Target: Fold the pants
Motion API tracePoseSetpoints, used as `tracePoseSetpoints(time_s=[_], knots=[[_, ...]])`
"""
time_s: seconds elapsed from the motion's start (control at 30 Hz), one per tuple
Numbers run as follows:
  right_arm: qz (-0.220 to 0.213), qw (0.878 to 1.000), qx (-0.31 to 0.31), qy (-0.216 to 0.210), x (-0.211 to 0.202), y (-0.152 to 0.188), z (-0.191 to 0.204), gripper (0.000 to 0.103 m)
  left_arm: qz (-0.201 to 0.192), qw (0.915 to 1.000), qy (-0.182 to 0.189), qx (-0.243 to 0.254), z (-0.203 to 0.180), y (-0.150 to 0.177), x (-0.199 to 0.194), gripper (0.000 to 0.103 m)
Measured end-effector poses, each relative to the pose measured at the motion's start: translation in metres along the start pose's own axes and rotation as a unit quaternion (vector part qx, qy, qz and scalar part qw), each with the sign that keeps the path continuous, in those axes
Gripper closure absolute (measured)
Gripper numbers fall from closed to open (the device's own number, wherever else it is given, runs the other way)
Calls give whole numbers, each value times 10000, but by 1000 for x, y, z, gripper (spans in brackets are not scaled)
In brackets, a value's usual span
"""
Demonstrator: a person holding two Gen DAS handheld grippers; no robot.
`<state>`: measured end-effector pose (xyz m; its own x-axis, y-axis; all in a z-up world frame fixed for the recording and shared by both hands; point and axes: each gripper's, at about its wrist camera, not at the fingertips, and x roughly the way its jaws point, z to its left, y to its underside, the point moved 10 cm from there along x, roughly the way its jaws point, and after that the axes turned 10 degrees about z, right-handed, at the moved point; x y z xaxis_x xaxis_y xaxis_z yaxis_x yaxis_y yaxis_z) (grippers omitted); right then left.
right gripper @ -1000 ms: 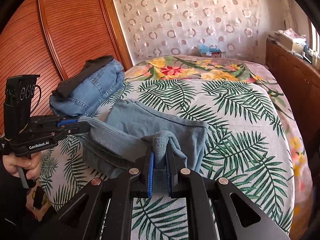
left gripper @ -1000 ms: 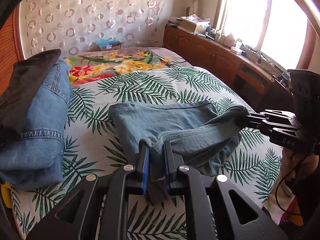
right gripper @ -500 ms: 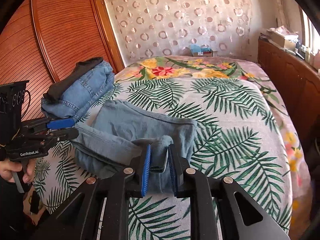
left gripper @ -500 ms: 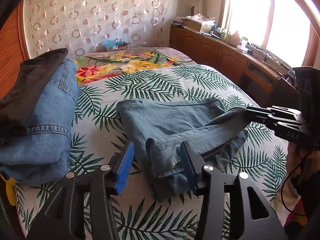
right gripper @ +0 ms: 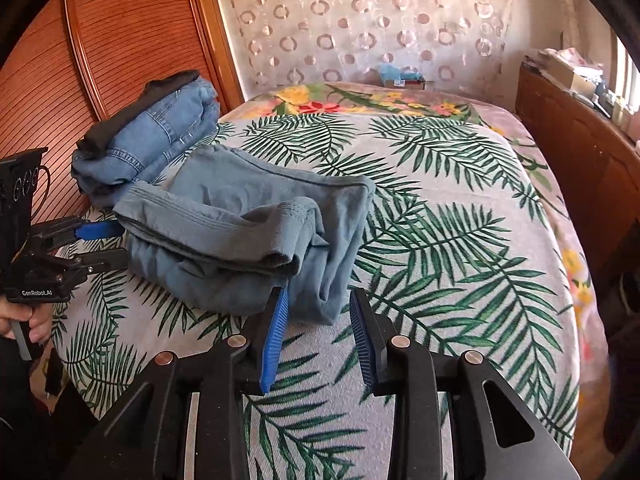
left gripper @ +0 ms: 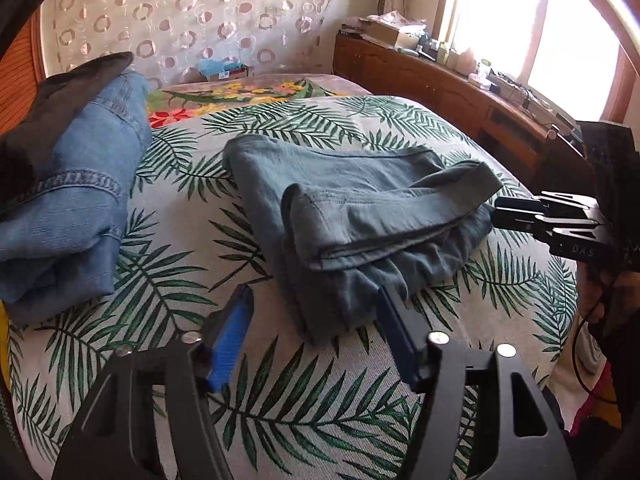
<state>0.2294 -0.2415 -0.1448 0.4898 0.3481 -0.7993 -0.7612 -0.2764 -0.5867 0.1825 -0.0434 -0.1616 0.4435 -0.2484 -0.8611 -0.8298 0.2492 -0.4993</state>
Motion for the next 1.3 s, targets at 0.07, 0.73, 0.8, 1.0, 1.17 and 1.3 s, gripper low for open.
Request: tracePoseSetpoints(time_s=[0.07, 0.73, 0.8, 1.0, 1.17, 1.3], knots=[[97, 9999, 14, -107, 7, -3, 0, 70, 91, 9999, -83, 46, -2, -1, 5, 49], [-60, 9991, -169, -395, -14, 22, 11, 95, -92, 9994, 222, 261, -23, 19, -24, 97], [-20, 9990, -261, -367, -20, 31, 15, 94, -55, 9993, 238, 298, -28, 27, -26, 97], [7, 9992, -253, -316, -27, 42, 14, 94, 39, 9996, 126, 253, -30, 33, -23, 96], [-5, 9994, -307, -186, -32, 40, 19, 89, 62, 9995, 67, 297, -31, 29, -24, 93], [21, 9988, -487, 25, -29, 36, 22, 76, 126, 9993, -49, 347, -29, 23, -19, 90]])
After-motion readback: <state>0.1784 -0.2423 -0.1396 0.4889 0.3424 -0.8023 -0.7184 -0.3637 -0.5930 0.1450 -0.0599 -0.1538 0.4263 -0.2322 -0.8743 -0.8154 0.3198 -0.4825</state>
